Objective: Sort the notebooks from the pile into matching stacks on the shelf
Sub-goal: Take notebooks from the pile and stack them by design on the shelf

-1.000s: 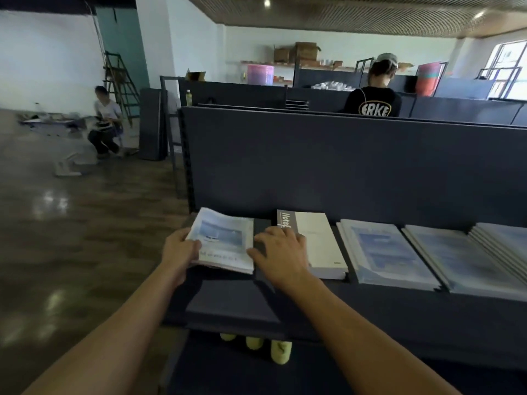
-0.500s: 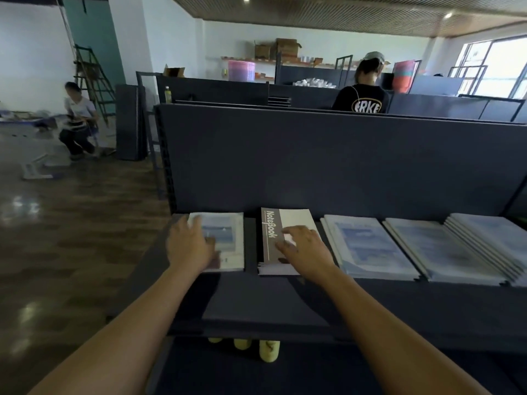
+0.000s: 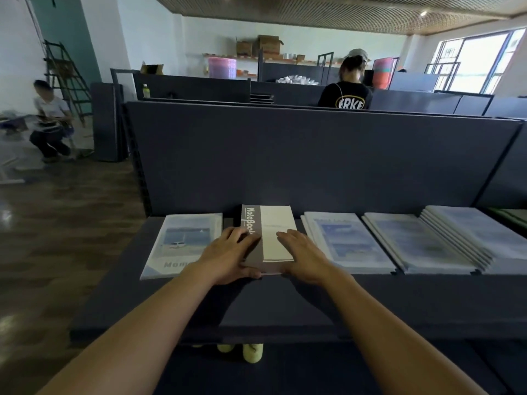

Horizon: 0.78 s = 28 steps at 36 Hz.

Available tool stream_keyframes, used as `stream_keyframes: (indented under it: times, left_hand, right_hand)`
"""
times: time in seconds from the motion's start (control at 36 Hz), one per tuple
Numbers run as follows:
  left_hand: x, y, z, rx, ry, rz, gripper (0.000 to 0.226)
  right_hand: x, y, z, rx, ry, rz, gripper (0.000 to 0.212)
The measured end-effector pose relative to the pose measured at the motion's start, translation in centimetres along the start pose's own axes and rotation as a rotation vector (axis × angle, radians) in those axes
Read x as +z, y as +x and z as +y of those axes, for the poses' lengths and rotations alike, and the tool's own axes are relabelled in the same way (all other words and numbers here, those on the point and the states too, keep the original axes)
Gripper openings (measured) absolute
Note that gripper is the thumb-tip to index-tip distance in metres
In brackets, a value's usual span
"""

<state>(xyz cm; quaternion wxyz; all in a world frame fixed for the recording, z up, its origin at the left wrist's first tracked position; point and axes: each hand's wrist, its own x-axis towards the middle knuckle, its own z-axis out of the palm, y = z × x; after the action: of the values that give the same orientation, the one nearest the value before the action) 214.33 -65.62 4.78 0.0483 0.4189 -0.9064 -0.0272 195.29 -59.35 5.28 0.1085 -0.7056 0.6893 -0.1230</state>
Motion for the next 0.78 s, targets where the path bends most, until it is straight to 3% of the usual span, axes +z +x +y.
stream_keyframes:
  times: [0.19,0.31,0.39,0.47,0.61,0.78]
  left_hand:
    - [-0.7,-0.6,0.2,-0.024,-0.019,-0.009,0.094]
    - [-1.6,-2.1,-2.8,-0.152,-0.175,0.118,0.069]
    - [-2.5,-3.8,-6.5,-0.223,-0.112,-0.068,0.057]
    - [-2.9,-5.0,-8.7,-0.238,-0.072,-0.286,0.067]
    - [-2.5,-5.3,-8.7,-0.19,-0.069,-0.26,0.059]
    - [-2.6,-5.2,-8.9,-0.216,0.002,-0.3,0.065]
  right_hand:
    - [-0.4,-0.4,-0.3,-0.027,-0.087,-0.023,0.079]
    - [-0.6,-0.7,-0.2,-0.056,-0.185,-0.058,0.081]
    - [-0.7,-0.4,-0.2,-0.066,-0.22,-0.065,0.077]
    - [-0.6,0.2,-0.2,-0.066,-0.223,-0.085,0.078]
    - [-0.6,0.5,-0.1,-0.05,-0.233,-0.114,0.079]
    - [-1.0,0.2,-0.1,-0.051,-0.247,-0.115,0.081]
